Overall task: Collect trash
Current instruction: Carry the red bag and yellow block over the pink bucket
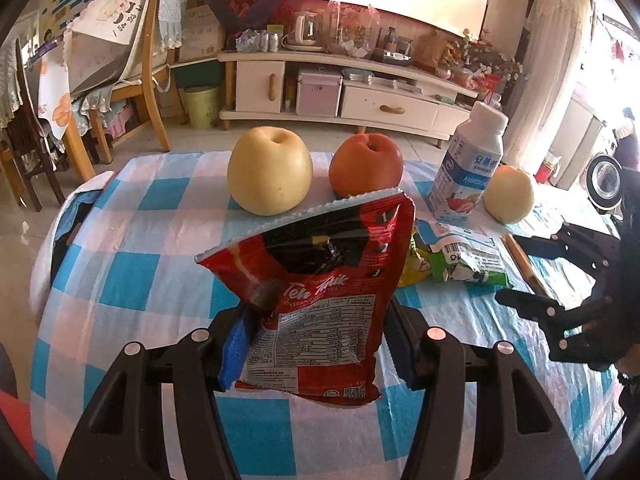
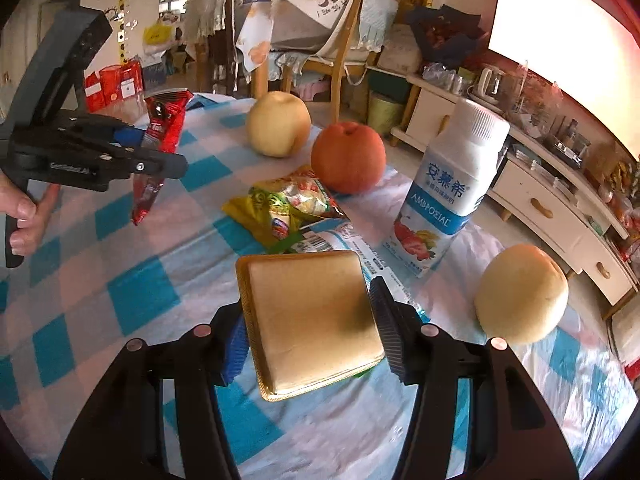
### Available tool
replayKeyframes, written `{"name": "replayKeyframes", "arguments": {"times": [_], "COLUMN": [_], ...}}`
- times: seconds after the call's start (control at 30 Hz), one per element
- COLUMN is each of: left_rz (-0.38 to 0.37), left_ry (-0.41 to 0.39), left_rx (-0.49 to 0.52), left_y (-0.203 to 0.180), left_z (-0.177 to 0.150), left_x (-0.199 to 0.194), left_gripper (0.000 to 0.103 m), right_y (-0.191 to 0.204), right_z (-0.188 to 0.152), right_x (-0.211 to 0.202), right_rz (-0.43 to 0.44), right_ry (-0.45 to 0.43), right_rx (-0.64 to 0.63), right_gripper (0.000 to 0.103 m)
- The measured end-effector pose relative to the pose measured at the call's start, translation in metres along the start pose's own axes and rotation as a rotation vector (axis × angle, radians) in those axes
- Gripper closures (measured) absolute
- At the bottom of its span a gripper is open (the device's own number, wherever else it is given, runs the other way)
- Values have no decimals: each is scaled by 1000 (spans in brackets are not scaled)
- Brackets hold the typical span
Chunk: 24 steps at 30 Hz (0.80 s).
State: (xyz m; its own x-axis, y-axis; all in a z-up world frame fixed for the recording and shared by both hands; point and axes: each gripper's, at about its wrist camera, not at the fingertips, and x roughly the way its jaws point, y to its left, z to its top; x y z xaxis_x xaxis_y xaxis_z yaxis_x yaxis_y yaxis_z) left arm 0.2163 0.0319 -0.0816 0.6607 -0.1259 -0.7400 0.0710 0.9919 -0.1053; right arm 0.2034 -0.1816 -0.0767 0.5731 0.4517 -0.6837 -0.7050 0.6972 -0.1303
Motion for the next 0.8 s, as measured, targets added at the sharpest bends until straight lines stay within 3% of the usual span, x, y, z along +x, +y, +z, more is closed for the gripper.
{"name": "replayKeyframes", "arguments": {"times": [0.43, 0.8], "left_rz": [5, 99], "left_ry": [-55, -127], "left_rx": [18, 24], "left_y": [3, 12], "left_z": [-9, -29], "left_x": [-47, -125], "left_gripper": [44, 44], "right_y": [38, 89], "right_z": [10, 36], "right_x": [-42, -83], "right_rz": [-15, -34], "right_ry": [-67, -104], "right_rx": [84, 150], "right_gripper": [46, 46]}}
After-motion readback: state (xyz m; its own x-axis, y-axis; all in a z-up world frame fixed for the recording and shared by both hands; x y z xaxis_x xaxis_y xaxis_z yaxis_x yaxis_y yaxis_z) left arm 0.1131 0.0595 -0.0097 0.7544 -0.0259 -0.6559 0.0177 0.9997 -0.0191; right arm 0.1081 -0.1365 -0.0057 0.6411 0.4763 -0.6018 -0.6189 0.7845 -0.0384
